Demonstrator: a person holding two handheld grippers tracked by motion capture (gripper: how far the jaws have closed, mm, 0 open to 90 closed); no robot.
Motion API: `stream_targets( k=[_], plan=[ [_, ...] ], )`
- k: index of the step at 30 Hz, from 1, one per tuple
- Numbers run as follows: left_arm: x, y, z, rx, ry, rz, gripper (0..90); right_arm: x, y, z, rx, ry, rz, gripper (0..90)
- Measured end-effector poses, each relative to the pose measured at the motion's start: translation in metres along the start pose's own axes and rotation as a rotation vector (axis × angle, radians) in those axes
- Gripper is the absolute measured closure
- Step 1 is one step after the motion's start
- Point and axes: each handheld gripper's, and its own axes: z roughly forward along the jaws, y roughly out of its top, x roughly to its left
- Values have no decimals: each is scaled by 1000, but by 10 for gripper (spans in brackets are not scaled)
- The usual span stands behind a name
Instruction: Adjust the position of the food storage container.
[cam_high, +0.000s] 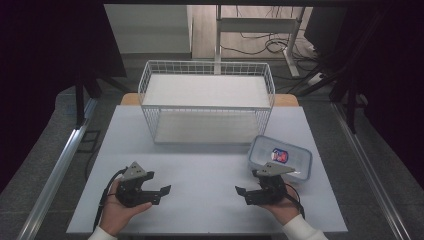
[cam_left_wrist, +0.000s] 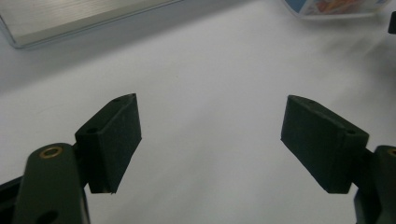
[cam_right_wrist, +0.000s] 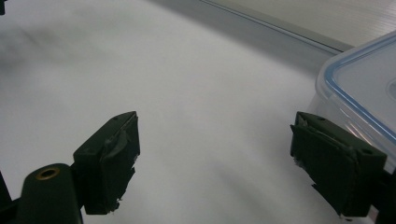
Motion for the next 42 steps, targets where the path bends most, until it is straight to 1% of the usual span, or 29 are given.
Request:
stream_targets(
  k=[2,3,5,6,8,11,12,13,14,15,17,18,19,22,25,26,27,28,31,32,33,34,36,37,38,39,40,41,42],
  plan=[
    [1,1,0,-9,2,-14,203,-1,0,1,1,0,3,136],
    [1,1,0,-9,2,-14,203,-1,0,1,1,0,3,136],
    [3,1,1,-5,4,-15,195,-2,1,2,4,-3,6,128],
    [3,1,3,7,4,-26,180,-3,0,3,10,-3,18,119],
    [3,1,4,14,3,-27,174,-3,0,1,13,-1,30,119],
    [3,3,7,19,-4,-27,168,-1,0,-2,14,-3,29,119],
    [2,3,8,30,-14,-13,173,0,1,-3,10,-5,30,114],
    [2,3,8,30,-14,-13,175,0,2,-4,7,-13,31,98],
    [-1,1,5,20,-4,3,188,1,4,-6,1,-42,38,81],
    [-1,1,5,20,-4,3,198,1,4,-6,1,-42,38,81],
    [-2,2,2,5,-2,-2,202,2,7,-10,-5,-61,46,76],
    [-3,3,0,-1,6,-2,200,2,7,-10,1,-53,50,76],
    [-4,3,0,0,11,7,196,2,7,-10,7,-51,50,80],
    [-4,3,1,1,18,15,188,3,7,-9,17,-43,34,91],
    [-4,2,3,10,18,21,189,4,10,-11,12,-53,20,97],
    [-4,2,4,18,8,22,189,2,12,-12,2,-53,24,124],
    [-4,2,4,18,8,22,188,2,12,-12,2,-53,24,124],
    [-4,2,6,25,6,23,188,-3,15,-14,-4,-41,25,159],
    [-4,2,7,32,7,28,187,-6,19,-17,-11,-43,19,179],
    [-4,2,8,48,8,39,187,-9,23,-22,-24,-48,13,205],
    [-4,2,8,48,8,39,187,-9,23,-22,-24,-48,13,205],
    [-4,2,9,51,12,33,187,-14,29,-26,-32,-51,16,234],
    [-4,2,9,50,12,37,186,-21,34,-30,-33,-60,17,261],
    [-4,2,9,50,12,37,185,-21,34,-30,-33,-60,17,261],
    [-4,2,9,49,12,36,182,-30,41,-33,-32,-68,25,299],
    [-4,2,9,52,7,34,181,-33,43,-35,-35,-67,31,314],
    [-4,2,9,52,7,34,182,-33,43,-35,-35,-67,31,314],
    [-4,2,9,53,2,33,182,-37,48,-37,-38,-76,35,329],
    [-4,2,9,50,-1,31,182,-44,56,-40,-41,-114,20,348]
  ],
)
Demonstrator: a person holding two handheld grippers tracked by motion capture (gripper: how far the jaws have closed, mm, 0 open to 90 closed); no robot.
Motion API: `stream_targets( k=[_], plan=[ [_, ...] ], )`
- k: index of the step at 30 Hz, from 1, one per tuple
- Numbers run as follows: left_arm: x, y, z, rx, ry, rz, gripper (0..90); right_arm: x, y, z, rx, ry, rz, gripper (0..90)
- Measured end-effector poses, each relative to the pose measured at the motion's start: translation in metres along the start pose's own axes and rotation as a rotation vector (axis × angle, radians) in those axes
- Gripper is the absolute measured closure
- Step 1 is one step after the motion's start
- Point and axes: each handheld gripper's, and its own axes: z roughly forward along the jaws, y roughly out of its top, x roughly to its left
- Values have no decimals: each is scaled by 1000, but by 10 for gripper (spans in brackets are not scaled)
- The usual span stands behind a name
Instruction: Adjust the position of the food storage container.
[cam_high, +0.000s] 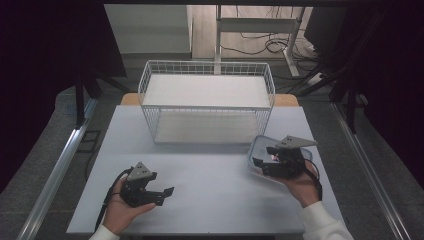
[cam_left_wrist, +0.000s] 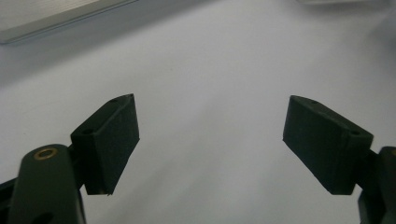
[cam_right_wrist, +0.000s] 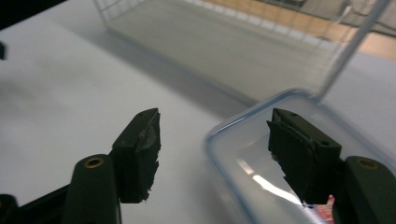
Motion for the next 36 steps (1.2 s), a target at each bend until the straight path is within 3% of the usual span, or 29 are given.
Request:
stream_targets(
  k=[1,3,5,8,13,16,19,20,22,24,28,36],
  plan=[
    [0,0,0,0,0,0,183,0,0,0,0,0,0,348],
    [1,0,0,1,-2,-1,182,-16,13,0,12,-46,7,385],
    [1,0,0,2,-1,-3,182,-20,16,1,12,-51,7,393],
    [1,-1,1,9,-4,-6,180,-38,22,10,54,-144,0,412],
    [2,-1,2,15,-9,-4,177,-56,23,20,101,-178,8,476],
    [2,-1,2,16,-9,-6,174,-74,21,29,132,-187,19,610],
    [2,0,1,12,-13,-4,174,-84,21,35,162,-220,13,732],
    [3,0,0,9,-13,-8,174,-84,21,35,162,-220,13,732],
    [4,0,0,10,-17,-12,174,-90,22,40,178,-243,2,834],
    [4,-1,1,12,-20,-7,174,-96,23,46,223,-245,-18,882],
    [3,-1,1,17,-26,4,174,-106,24,60,297,-239,-41,887],
    [5,-1,1,21,-17,-10,175,-121,19,77,389,-218,-48,890]
  ],
)
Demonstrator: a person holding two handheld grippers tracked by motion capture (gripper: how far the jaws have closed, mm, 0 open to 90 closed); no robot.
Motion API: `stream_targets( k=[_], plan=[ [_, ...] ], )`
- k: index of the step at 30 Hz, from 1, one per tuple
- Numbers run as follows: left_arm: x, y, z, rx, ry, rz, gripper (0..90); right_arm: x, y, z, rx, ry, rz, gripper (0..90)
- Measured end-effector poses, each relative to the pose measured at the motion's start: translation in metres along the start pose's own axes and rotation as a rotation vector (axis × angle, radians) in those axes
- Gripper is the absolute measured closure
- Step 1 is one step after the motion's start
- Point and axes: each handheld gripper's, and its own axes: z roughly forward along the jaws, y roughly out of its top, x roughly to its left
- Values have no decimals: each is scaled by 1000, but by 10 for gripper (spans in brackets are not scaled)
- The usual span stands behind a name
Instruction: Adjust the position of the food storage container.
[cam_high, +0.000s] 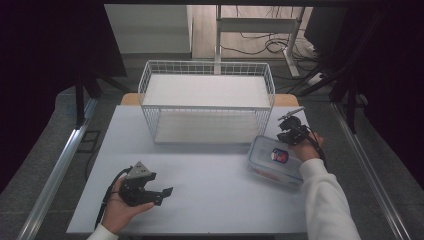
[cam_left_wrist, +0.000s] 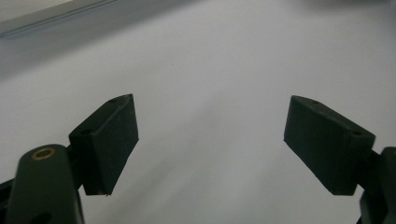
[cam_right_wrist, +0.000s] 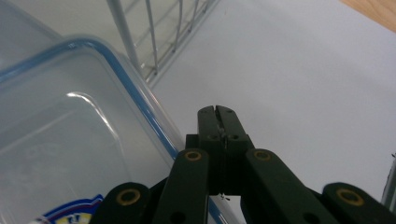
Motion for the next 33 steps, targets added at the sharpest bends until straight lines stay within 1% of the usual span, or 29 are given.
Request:
stream_targets(
  k=[1,4,5,6,7,8,9,10,11,12,13,14,15,16,19,20,21,22,23,26,28,29,30,31,33],
  plan=[
    [0,0,0,0,0,0,175,0,0,0,0,0,0,890],
    [0,0,2,13,1,1,175,0,-1,-1,-1,22,-30,890],
    [0,0,2,13,1,1,175,0,-1,-1,-1,22,-30,890],
    [0,0,4,19,0,3,175,3,-2,-3,2,39,-61,891],
    [0,0,4,19,0,3,175,3,-2,-3,2,39,-61,891],
    [-1,0,5,23,1,6,175,10,-2,-5,11,40,-96,891],
    [-2,0,5,23,0,7,175,12,-2,-5,13,37,-109,891],
    [-2,0,5,26,0,9,175,17,-3,-7,19,37,-135,890],
    [-2,0,5,26,0,9,175,17,-3,-7,19,37,-135,890],
    [-2,-1,5,29,1,9,176,25,-4,-9,25,47,-169,890],
    [-2,-1,5,29,1,9,176,25,-4,-9,25,47,-169,890],
    [-2,-1,5,30,-1,8,176,33,-5,-12,23,57,-196,891],
    [-2,-1,5,31,-2,8,176,33,-5,-12,23,57,-196,891],
    [-2,-1,5,34,-2,9,176,43,-7,-14,16,69,-238,890],
    [-2,-1,6,38,-5,8,176,53,-7,-16,17,83,-269,890],
    [-3,-1,6,42,-6,9,177,57,-7,-17,18,96,-281,891],
    [-3,-1,6,42,-6,9,176,57,-7,-17,18,96,-281,891],
    [-3,-1,7,40,-7,10,177,64,-7,-18,19,109,-302,890],
    [-3,-1,7,40,-7,10,177,64,-7,-18,19,109,-302,890],
    [-2,-1,7,46,-3,4,176,71,-8,-20,20,113,-318,889],
    [-2,-1,7,47,-3,2,177,70,-8,-21,16,114,-311,889],
    [-2,-1,7,49,-3,-1,176,68,-9,-23,5,104,-304,889],
    [-1,-2,8,50,-2,-9,177,63,-11,-29,-31,85,-268,889],
    [-1,-2,8,50,-2,-9,177,63,-11,-29,-31,85,-268,889],
    [0,-2,8,51,-4,-17,177,55,-15,-39,-76,75,-223,889]
  ],
)
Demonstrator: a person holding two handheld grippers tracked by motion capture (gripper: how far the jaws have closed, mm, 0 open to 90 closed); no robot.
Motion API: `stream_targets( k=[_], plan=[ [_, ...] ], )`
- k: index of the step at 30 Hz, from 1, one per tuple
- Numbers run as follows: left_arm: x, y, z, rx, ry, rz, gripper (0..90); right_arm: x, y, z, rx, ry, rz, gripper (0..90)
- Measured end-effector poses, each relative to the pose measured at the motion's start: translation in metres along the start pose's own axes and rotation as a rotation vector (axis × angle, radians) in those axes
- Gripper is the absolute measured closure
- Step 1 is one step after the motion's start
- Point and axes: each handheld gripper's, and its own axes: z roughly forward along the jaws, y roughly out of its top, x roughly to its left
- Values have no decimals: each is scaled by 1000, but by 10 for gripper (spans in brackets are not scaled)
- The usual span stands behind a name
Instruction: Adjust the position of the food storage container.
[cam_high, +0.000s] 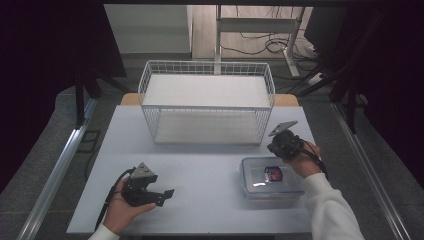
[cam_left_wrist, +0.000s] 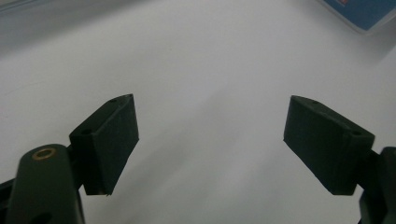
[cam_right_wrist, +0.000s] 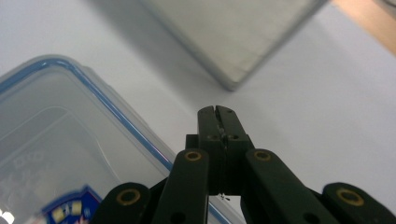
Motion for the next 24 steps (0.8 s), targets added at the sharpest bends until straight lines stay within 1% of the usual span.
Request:
stream_targets(
  k=[2,3,4,5,6,7,8,9,10,11,12,13,14,15,19,21,22,24],
  plan=[
    [0,0,0,1,4,-3,177,-5,-8,-12,-36,-17,32,889],
    [-1,0,0,1,6,-3,177,-10,-19,-25,-68,-42,66,888],
    [-1,0,0,1,6,-3,177,-10,-19,-25,-68,-42,66,888],
    [-2,0,0,0,5,-2,177,-11,-24,-29,-79,-48,84,889],
    [-3,1,0,-3,5,3,177,-18,-38,-40,-94,-63,138,888],
    [-4,1,-1,-4,5,5,177,-21,-44,-43,-87,-78,162,888],
    [-4,1,-1,-4,5,5,177,-21,-44,-43,-87,-78,162,888],
    [-5,1,-1,-11,6,11,178,-27,-58,-49,-91,-103,224,888],
    [-5,1,-1,-11,6,11,179,-27,-58,-49,-91,-103,224,888],
    [-5,2,-2,-22,10,16,180,-32,-72,-53,-86,-116,270,888],
    [-5,2,-2,-22,10,16,180,-32,-72,-53,-86,-116,270,888],
    [-5,2,-3,-26,13,9,181,-33,-84,-54,-62,-150,281,888],
    [-5,2,-3,-26,13,9,181,-33,-84,-54,-62,-150,281,888],
    [-4,1,-3,-24,15,8,181,-33,-93,-53,-37,-149,290,888],
    [-2,1,-3,-21,16,4,181,-30,-107,-46,6,-131,304,889],
    [-2,1,-3,-18,18,3,181,-29,-112,-44,22,-120,311,889],
    [-2,1,-3,-18,18,3,181,-29,-112,-44,22,-120,311,889],
    [-2,0,-2,-17,20,3,181,-27,-115,-41,40,-114,306,889]
  ],
)
